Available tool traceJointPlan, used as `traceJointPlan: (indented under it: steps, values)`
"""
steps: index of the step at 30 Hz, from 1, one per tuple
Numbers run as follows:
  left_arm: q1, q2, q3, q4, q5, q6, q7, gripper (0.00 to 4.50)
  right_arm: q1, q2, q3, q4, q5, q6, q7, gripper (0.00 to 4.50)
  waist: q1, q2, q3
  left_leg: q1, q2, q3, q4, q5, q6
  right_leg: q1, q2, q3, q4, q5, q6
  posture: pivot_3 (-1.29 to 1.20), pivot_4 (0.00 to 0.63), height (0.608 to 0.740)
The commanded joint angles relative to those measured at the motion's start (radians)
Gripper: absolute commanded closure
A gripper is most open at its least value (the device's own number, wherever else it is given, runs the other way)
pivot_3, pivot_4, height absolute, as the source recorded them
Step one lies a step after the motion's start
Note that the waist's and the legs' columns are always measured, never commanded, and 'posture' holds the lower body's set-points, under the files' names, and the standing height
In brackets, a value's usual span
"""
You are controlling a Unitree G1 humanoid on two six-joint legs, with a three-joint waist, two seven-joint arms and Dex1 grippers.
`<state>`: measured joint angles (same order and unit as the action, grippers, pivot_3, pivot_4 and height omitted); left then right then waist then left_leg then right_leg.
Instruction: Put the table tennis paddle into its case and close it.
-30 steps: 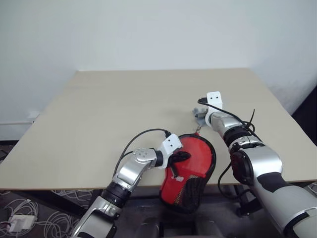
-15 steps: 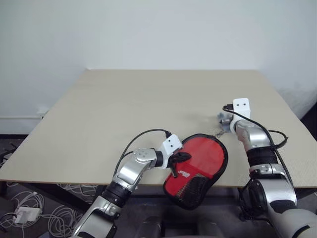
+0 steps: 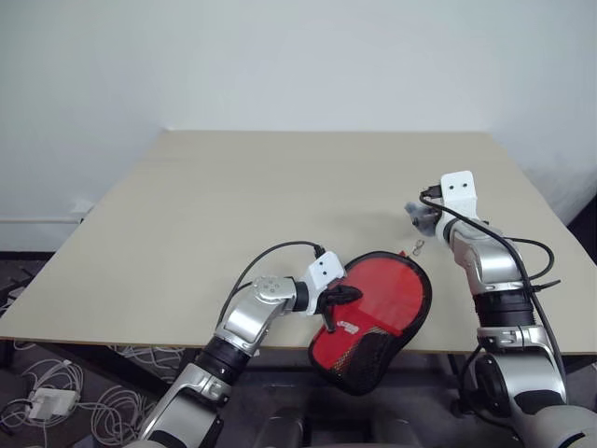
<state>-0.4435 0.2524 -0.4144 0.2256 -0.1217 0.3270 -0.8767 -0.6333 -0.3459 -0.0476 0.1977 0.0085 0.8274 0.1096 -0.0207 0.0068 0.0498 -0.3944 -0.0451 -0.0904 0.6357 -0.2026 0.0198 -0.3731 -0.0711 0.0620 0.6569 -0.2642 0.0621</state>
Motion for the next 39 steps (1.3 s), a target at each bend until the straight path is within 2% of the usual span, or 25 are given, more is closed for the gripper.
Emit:
traceJointPlan:
  steps: [1,14,22,27,28,30,34,36,39]
  values:
    - [-0.012,-0.008,-0.025,0.044,0.039,0.000,-0.005,4.50,0.046,-0.088,-0.007,-0.127,-0.026,-0.025,0.042,4.32,0.001,0.000,0.000,0.000,0.000,0.000,0.000,0.000,0.000,0.000,0.000,0.000,0.000,0.000,0.000,0.00,0.000,0.734]
    - [-0.026,-0.021,-0.019,0.073,0.058,-0.019,-0.025,4.50,0.309,-0.251,-0.055,-0.389,0.106,0.162,0.287,4.32,0.004,-0.001,0.000,0.000,0.001,0.001,0.002,-0.002,0.002,0.001,0.000,0.000,-0.001,-0.004,0.007,0.00,0.000,0.734]
    - [-0.028,-0.022,-0.020,0.081,0.060,-0.024,-0.032,4.50,0.355,-0.339,-0.110,-0.498,0.255,0.271,0.437,4.32,0.004,-0.002,0.001,0.000,0.002,0.001,0.002,-0.002,0.002,0.001,0.000,0.000,-0.002,-0.005,0.007,0.00,0.000,0.734]
    - [-0.035,-0.030,-0.021,0.092,0.062,-0.029,-0.034,4.50,0.380,-0.412,-0.028,-0.513,0.260,0.243,0.506,2.69,0.006,-0.002,0.001,-0.001,0.002,0.001,0.002,-0.002,0.002,0.001,0.000,0.000,-0.003,-0.005,0.008,0.00,0.000,0.734]
    - [-0.037,-0.030,-0.021,0.095,0.063,-0.030,-0.034,4.50,0.381,-0.439,-0.011,-0.519,0.265,0.230,0.538,2.22,0.005,-0.002,0.001,-0.001,0.002,0.001,0.002,-0.002,0.002,0.001,0.000,0.000,-0.003,-0.005,0.008,0.00,0.000,0.734]
    - [-0.040,-0.031,-0.020,0.099,0.064,-0.032,-0.035,4.50,0.377,-0.501,0.012,-0.536,0.283,0.207,0.612,1.67,0.005,-0.002,0.001,-0.001,0.002,0.001,0.002,-0.002,0.002,0.001,0.000,0.000,-0.003,-0.005,0.008,0.00,0.000,0.734]
    - [-0.047,-0.033,-0.016,0.110,0.065,-0.037,-0.034,4.50,0.326,-0.612,0.027,-0.490,0.300,0.083,0.758,0.28,0.005,-0.004,0.001,-0.001,0.003,0.002,0.002,-0.002,0.002,0.002,0.000,0.000,-0.003,-0.005,0.008,0.00,0.000,0.734]
    - [-0.051,-0.036,-0.017,0.117,0.067,-0.041,-0.032,4.50,0.241,-0.635,0.043,-0.399,0.289,0.007,0.815,0.28,-0.001,-0.004,0.001,0.000,0.003,0.003,0.003,-0.002,0.002,0.001,0.000,0.000,-0.003,-0.005,0.008,0.00,0.000,0.734]
    - [-0.058,-0.045,-0.018,0.129,0.069,-0.047,-0.030,4.50,0.088,-0.606,0.102,-0.205,0.228,-0.081,0.823,0.28,-0.002,-0.005,0.002,0.000,0.004,0.004,0.003,-0.002,0.002,0.001,0.000,0.000,-0.003,-0.005,0.008,0.00,0.000,0.734]
